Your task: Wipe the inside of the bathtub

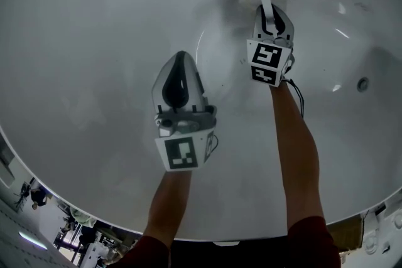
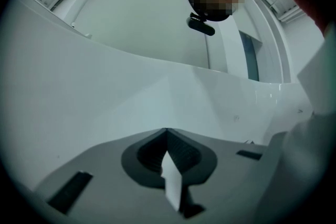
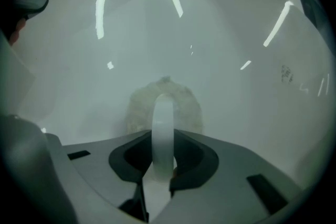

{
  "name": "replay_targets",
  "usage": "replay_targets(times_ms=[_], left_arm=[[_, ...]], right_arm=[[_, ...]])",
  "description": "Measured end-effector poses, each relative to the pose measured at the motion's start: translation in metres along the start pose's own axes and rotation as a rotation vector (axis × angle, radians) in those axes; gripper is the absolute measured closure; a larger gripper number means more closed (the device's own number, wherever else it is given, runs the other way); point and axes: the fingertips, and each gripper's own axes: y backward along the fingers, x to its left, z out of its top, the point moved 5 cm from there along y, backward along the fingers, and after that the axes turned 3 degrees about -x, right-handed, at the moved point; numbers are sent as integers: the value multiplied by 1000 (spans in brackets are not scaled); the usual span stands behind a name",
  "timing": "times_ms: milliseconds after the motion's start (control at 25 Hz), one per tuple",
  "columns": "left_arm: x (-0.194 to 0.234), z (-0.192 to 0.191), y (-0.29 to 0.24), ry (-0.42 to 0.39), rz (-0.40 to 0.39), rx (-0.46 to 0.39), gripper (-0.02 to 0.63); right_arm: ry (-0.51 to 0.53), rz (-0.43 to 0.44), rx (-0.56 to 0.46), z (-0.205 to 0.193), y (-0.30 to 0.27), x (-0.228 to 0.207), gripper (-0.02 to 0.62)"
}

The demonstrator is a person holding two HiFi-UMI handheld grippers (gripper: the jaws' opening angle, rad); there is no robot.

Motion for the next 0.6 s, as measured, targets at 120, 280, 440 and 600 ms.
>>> replay_targets(times_ms=[120, 280, 440, 600], left_arm=[[-41, 5, -3, 12, -32, 2, 592], [-67, 15, -9, 5, -68, -1, 592], [-80, 25, -25, 8, -89, -5, 592], [-121, 29, -30, 4, -117, -14, 592]], right_arm=[[28, -18, 8, -16, 14, -35, 502], [15, -31, 6, -18, 25, -58, 502], [14, -44, 7, -15, 22, -76, 503], [6, -71, 9, -28, 37, -119, 503]])
